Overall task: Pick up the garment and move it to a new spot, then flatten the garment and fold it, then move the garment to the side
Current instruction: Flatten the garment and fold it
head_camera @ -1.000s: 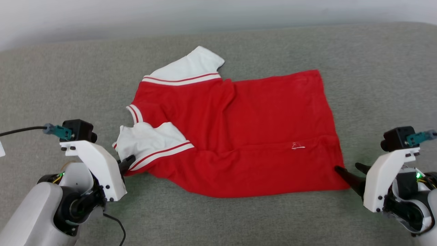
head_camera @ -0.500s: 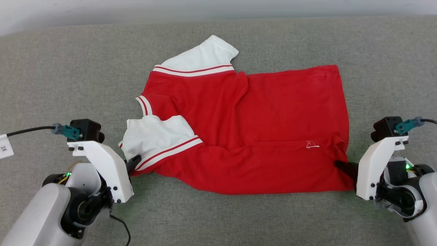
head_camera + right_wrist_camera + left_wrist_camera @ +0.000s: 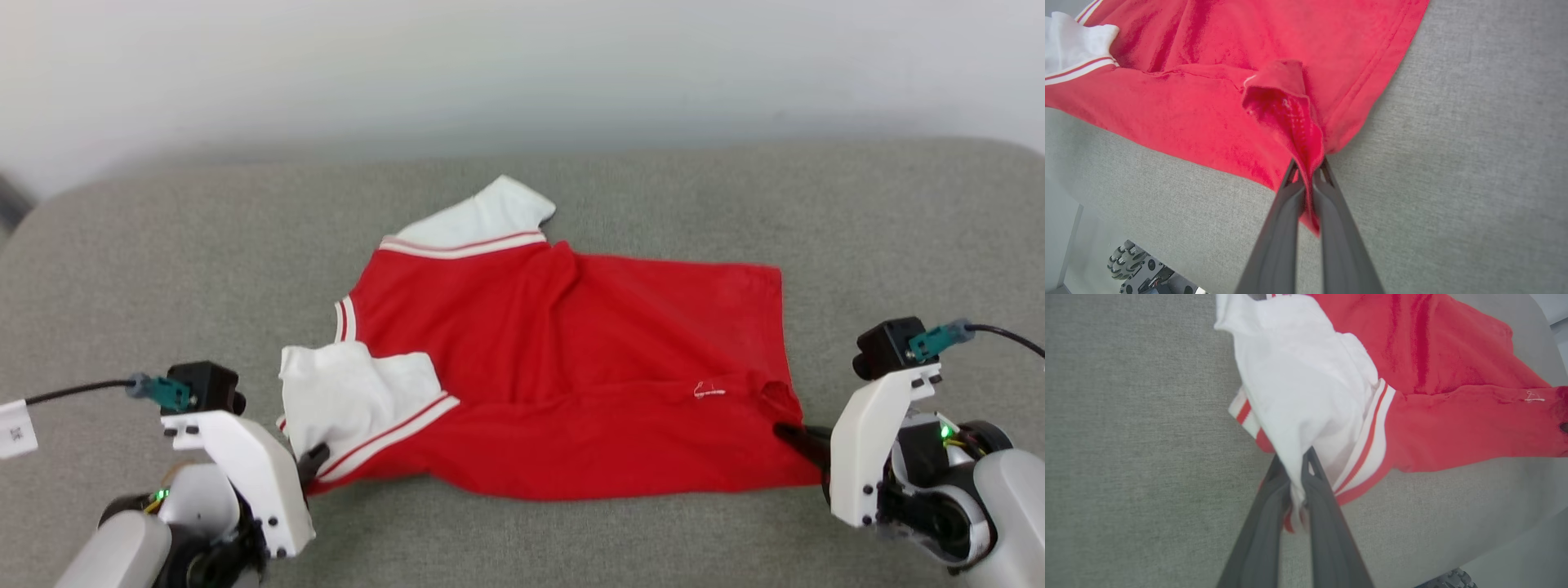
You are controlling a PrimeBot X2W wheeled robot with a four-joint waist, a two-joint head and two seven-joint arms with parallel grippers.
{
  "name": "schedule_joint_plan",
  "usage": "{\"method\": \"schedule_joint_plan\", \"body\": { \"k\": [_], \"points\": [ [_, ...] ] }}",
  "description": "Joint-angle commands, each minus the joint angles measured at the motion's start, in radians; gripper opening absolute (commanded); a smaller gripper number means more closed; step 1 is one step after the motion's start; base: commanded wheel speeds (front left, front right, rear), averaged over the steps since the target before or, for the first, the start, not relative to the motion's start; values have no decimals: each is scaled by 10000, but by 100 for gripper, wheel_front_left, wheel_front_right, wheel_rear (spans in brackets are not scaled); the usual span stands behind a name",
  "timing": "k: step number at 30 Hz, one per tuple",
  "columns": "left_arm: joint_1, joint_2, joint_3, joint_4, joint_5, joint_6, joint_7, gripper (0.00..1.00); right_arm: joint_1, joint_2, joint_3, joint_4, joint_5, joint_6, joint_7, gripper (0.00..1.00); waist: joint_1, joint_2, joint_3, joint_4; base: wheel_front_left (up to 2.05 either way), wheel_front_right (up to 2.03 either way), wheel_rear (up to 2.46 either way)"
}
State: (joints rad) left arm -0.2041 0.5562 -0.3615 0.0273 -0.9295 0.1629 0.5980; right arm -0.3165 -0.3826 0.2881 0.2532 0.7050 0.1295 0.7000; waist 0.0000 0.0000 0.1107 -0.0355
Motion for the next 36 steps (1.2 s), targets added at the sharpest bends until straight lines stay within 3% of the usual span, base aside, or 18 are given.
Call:
{"method": "schedule_joint_plan", "body": {
  "k": [1, 9, 15, 16, 17, 18, 19, 20, 25, 31, 36],
  "points": [
    [362, 75, 16, -142, -75, 72, -55, 0, 277, -95, 57, -124, 56, 11, -17, 0, 0, 0, -735, -5, 0, 0, 0],
    [1865, 381, 178, -879, -257, 493, -88, 0, 1365, -208, -283, -596, 156, 11, 122, 0, 0, 0, -1557, 164, 0, 0, 0],
    [2325, -63, -29, -448, -684, 368, -84, 0, 2109, 119, -709, -250, 81, 11, 122, 0, 0, 0, -1506, 218, 0, 0, 0],
    [2287, -201, -78, -243, -732, 294, -121, 20, 2184, 214, -759, -162, 43, 11, -29, 24, 0, 0, -1463, 223, 0, 0, 0],
    [2238, -282, -146, -47, -753, 246, -117, 41, 2257, 310, -777, -58, 20, 11, -187, 84, 0, 0, -1412, 221, 0, 0, 0],
    [2238, -282, -146, -47, -753, 246, -117, 41, 2257, 310, -777, -58, 20, 11, -187, 84, 0, 0, -1412, 221, 0, 0, 0],
    [2141, -349, -171, 151, -736, 183, -187, 93, 2316, 380, -782, 41, 8, 11, -359, 100, 0, 0, -1363, 206, 0, 0, 0],
    [2021, -448, -157, 351, -733, 114, -296, 100, 2338, 401, -794, 81, -57, 11, -625, 100, 0, 0, -1317, 184, 0, 0, 0],
    [1700, -479, -5, 993, -454, -7, -913, 100, 2464, 419, -804, -232, -623, 11, -2458, 100, 0, 0, -1217, -78, 0, 0, 0],
    [1407, -302, 409, 905, 206, 307, -2059, 100, 2713, 678, -1310, -1054, -1962, 11, -5028, 100, 0, 0, -1286, -546, 0, 0, 0],
    [784, -394, 594, 832, 736, 542, -2842, 100, 2719, 1084, -1780, -1711, -2895, 11, -6103, 100, 0, 0, -1180, -1017, 0, 0, 0]
  ]
}}
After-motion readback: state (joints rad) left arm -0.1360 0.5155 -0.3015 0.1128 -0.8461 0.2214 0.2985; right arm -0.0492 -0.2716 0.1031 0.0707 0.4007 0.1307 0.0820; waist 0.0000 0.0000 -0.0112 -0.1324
